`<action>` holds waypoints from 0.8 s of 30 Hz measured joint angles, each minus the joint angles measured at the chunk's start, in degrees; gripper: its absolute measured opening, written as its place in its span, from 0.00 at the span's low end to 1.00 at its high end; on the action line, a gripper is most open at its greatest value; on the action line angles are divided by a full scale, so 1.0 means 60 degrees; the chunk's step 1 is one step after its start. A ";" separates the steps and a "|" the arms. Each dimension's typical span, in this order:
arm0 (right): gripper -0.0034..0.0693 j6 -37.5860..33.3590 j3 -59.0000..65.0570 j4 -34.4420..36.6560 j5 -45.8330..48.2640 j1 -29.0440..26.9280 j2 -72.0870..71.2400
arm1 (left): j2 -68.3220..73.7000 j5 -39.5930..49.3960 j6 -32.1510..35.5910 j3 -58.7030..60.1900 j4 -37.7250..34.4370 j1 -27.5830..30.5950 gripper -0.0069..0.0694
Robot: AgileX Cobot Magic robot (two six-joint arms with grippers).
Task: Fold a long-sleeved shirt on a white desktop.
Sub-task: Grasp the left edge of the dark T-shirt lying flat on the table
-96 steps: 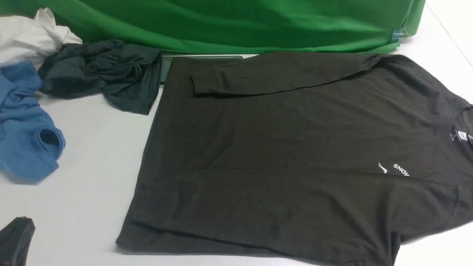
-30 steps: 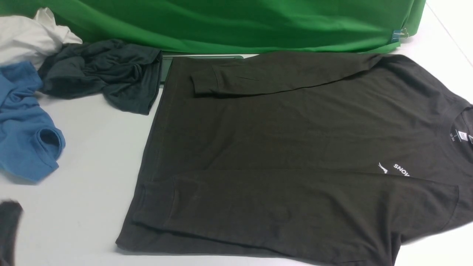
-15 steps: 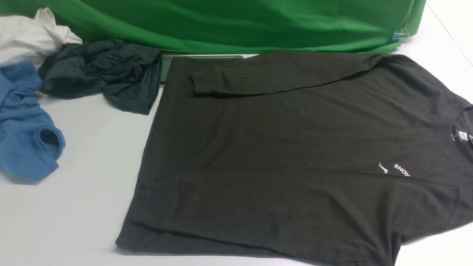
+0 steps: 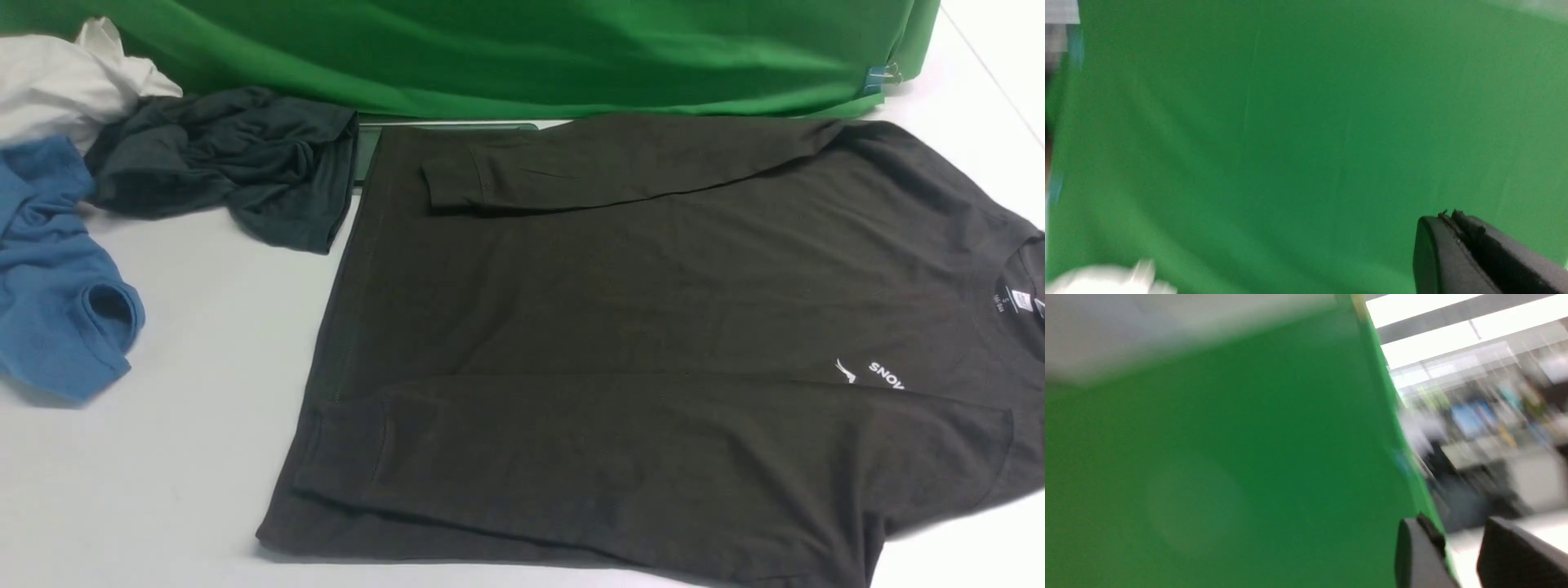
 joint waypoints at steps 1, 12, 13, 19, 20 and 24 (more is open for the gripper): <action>0.38 -0.0233 -0.0100 0.0027 0.0384 0.0013 0.0170 | 0.0232 0.0201 0.0082 -0.0096 0.0026 -0.0002 0.11; 0.38 -0.3471 0.0334 0.1653 0.3154 0.3626 0.2880 | 0.2558 0.3355 0.0981 -0.0417 -0.1547 -0.0521 0.11; 0.38 -0.3564 0.0391 0.1685 0.3264 0.4020 0.2987 | 0.2832 0.4173 0.0981 -0.0440 -0.1647 -0.0545 0.11; 0.38 -0.3629 0.0591 0.1707 0.3922 0.5078 0.3105 | 0.4718 0.6136 0.1184 -0.0124 -0.1849 -0.0555 0.12; 0.38 -0.3617 0.0591 0.1707 0.4019 0.5170 0.3105 | 0.4974 0.6096 0.1266 0.0044 -0.1895 -0.0575 0.12; 0.38 -0.3605 0.0591 0.1715 0.4493 0.5383 0.3105 | 0.5717 0.5462 0.1563 0.0864 -0.1955 -0.0736 0.16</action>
